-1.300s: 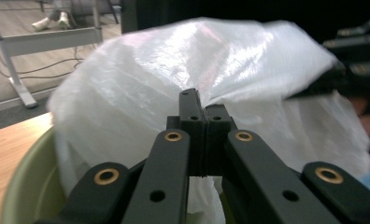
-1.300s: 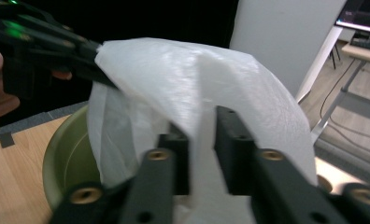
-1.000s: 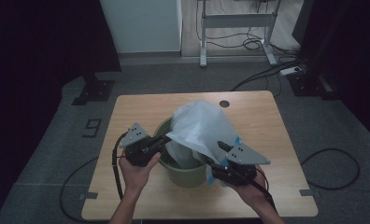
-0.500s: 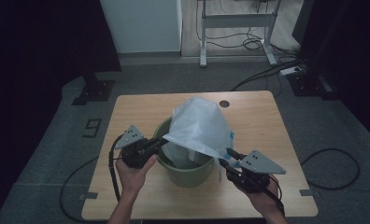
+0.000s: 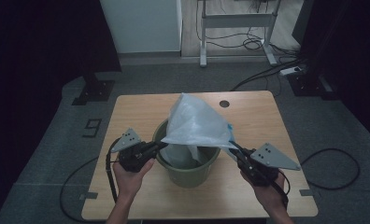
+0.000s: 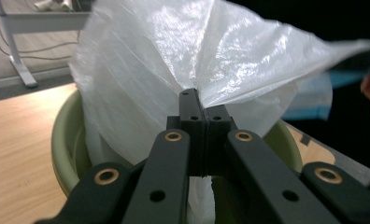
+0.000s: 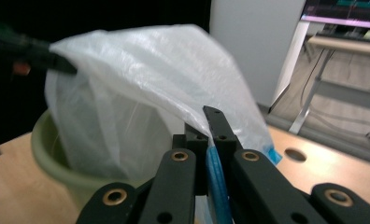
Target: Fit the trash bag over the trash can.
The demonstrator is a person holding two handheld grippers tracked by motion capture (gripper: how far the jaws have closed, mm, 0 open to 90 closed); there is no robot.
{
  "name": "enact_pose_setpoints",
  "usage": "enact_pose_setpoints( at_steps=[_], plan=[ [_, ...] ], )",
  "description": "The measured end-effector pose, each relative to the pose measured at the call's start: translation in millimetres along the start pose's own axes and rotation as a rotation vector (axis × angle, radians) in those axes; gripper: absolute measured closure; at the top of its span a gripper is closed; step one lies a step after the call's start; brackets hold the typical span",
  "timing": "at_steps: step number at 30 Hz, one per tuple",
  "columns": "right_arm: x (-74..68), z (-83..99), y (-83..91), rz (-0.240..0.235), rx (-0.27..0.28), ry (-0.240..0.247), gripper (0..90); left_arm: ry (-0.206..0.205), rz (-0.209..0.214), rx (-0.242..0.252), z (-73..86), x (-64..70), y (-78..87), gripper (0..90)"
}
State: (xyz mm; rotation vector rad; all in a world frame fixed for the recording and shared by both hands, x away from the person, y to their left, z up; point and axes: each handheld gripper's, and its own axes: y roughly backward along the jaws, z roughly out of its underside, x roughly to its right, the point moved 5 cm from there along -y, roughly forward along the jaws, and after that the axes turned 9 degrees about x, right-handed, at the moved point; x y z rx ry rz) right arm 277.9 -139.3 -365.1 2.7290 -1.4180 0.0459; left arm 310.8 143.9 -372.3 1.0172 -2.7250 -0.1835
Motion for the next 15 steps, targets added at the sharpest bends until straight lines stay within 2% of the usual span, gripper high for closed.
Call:
enact_pose_setpoints(
  at_steps=[4,6,10,11,13,15],
  plan=[
    [0.4,-12.8,-7.0,0.003,0.024,0.013,88.7,-0.006,0.011,-0.026,3.8,0.7,1.6,88.8],
    [-4.0,-22.3,-17.0,-0.009,0.032,0.029,88.7,-0.009,0.021,-0.046,8.1,1.9,2.2,87.5],
    [-14.2,-24.0,-29.6,-0.036,0.026,0.045,88.8,-0.005,0.044,-0.059,11.9,2.7,2.5,83.2],
    [-16.7,-23.4,-32.4,-0.041,0.024,0.05,88.8,-0.009,0.042,-0.065,12.3,2.9,2.7,79.5],
    [-20.7,-21.6,-38.3,-0.054,0.016,0.054,88.9,-0.032,0.004,-0.049,11.6,3.1,4.6,68.7],
    [-22.1,-20.5,-41.8,-0.064,0.012,0.053,88.9,-0.053,-0.009,-0.048,9.5,5.1,6.9,53.9]
  ],
)
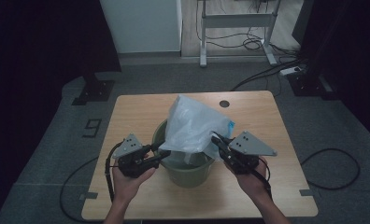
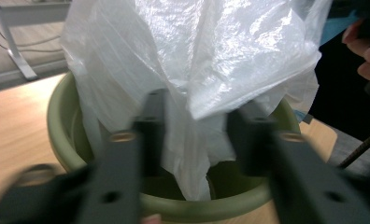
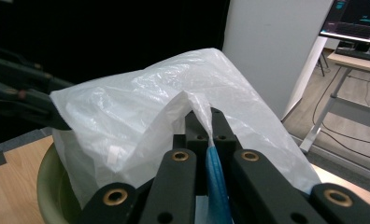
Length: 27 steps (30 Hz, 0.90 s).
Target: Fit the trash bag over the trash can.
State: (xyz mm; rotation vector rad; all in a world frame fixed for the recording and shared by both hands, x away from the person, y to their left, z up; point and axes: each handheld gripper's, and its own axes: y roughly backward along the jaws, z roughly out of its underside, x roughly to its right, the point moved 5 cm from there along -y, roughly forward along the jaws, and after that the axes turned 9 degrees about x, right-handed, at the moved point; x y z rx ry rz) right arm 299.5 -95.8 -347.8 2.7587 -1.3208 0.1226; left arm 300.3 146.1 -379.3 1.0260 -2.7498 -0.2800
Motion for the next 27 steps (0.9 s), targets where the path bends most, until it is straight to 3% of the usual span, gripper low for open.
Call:
enact_pose_setpoints(
  at_steps=[2,5,11,16,22,27],
  plan=[
    [0.7,0.8,-3.4,-0.002,-0.003,0.002,88.9,-0.039,-0.005,-0.014,-2.8,4.0,2.5,37.6],
    [4.3,2.1,-6.5,0.002,-0.008,-0.003,89.0,-0.029,0.033,0.001,-8.7,9.0,6.7,26.6],
    [10.3,3.0,-10.1,-0.012,-0.014,-0.03,89.0,-0.084,0.048,0.004,-21.8,19.7,4.0,25.1],
    [8.3,2.2,-12.4,-0.025,-0.017,-0.032,89.0,-0.087,0.069,-0.019,-28.1,25.9,-11.6,25.8],
    [5.6,3.0,-13.8,-0.037,-0.021,-0.029,89.0,-0.066,0.078,-0.053,-28.5,26.0,-30.6,35.6],
    [5.5,3.2,-13.4,-0.04,-0.02,-0.027,89.0,-0.051,0.089,-0.052,-27.5,25.0,-36.2,59.3]
  ],
)
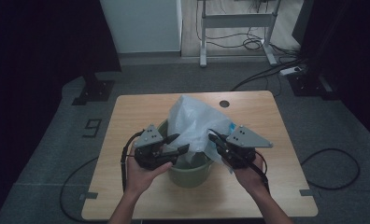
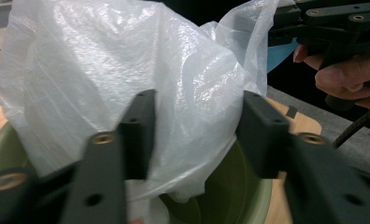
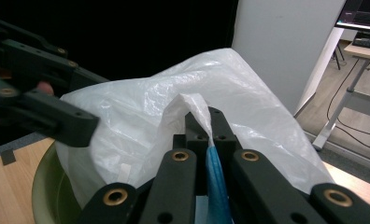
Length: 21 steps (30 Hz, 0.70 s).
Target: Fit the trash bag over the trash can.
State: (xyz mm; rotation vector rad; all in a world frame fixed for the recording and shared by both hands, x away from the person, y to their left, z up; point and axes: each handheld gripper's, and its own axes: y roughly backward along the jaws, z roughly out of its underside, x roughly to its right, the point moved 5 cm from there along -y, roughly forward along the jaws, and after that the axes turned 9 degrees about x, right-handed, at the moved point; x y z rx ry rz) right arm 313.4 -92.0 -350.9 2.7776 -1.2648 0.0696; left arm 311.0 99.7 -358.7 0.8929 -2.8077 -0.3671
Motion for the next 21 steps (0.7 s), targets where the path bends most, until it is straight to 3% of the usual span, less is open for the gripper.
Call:
enact_pose_setpoints(
  at_steps=[1,3,7,10,16,18,21],
  plan=[
    [0.0,0.0,0.2,0.0,0.001,0.001,88.9,0.007,0.004,-0.001,0.7,-0.7,-1.4,59.3],
    [-0.3,0.2,1.2,-0.002,0.003,0.006,88.9,0.015,0.009,-0.003,1.6,-1.5,-2.6,72.2],
    [-0.3,0.9,2.3,-0.005,0.012,0.008,88.8,0.034,0.011,0.007,5.3,-4.5,-2.6,86.1],
    [-0.4,1.3,3.1,-0.014,0.019,0.001,86.7,0.051,-0.001,0.033,7.5,-9.0,0.2,89.1],
    [-7.7,0.3,8.3,-0.029,0.044,-0.007,51.4,0.121,-0.059,0.085,11.5,-27.7,12.9,89.9],
    [-10.6,1.4,12.5,-0.034,0.047,-0.014,42.4,0.142,-0.065,0.094,13.7,-33.0,16.7,89.9],
    [-15.2,6.5,20.7,-0.05,0.044,-0.043,36.2,0.154,-0.083,0.098,16.7,-38.3,21.0,89.9]
  ],
)
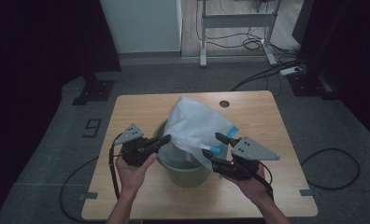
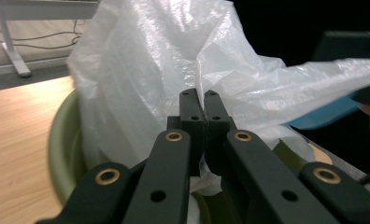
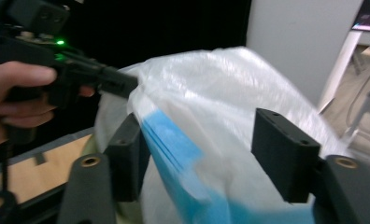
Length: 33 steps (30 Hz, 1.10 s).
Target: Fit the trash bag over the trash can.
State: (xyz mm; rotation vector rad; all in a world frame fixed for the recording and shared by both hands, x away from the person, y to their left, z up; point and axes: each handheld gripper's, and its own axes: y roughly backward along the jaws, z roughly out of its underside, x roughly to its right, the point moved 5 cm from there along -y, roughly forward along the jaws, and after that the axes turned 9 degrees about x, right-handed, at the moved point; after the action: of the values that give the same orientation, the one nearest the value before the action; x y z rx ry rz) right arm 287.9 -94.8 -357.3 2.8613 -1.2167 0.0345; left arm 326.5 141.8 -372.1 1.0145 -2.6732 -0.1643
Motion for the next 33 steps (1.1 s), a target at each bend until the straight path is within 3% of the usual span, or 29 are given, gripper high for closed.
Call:
enact_pose_setpoints(
  at_steps=[3,9,14,21,25,33],
  plan=[
    [-4.2,7.9,10.7,-0.033,-0.002,-0.041,33.4,0.008,-0.01,0.001,1.6,-3.5,2.9,89.9],
    [-6.4,25.7,32.2,-0.058,-0.011,-0.062,31.2,0.023,-0.022,0.002,3.6,-7.9,5.5,89.9],
    [8.3,44.0,42.5,-0.009,-0.043,-0.089,31.3,0.026,-0.028,0.001,4.5,-9.6,7.4,89.9],
    [33.6,67.1,41.6,0.076,-0.092,-0.122,32.3,0.031,-0.033,-0.001,5.7,-11.7,8.4,89.8],
    [41.1,76.2,39.0,0.089,-0.105,-0.154,35.0,0.034,-0.032,-0.004,6.7,-12.3,7.9,89.8],
    [43.6,81.8,35.2,0.064,-0.105,-0.188,44.3,0.042,-0.031,-0.002,7.6,-13.2,8.5,89.7]
  ],
)
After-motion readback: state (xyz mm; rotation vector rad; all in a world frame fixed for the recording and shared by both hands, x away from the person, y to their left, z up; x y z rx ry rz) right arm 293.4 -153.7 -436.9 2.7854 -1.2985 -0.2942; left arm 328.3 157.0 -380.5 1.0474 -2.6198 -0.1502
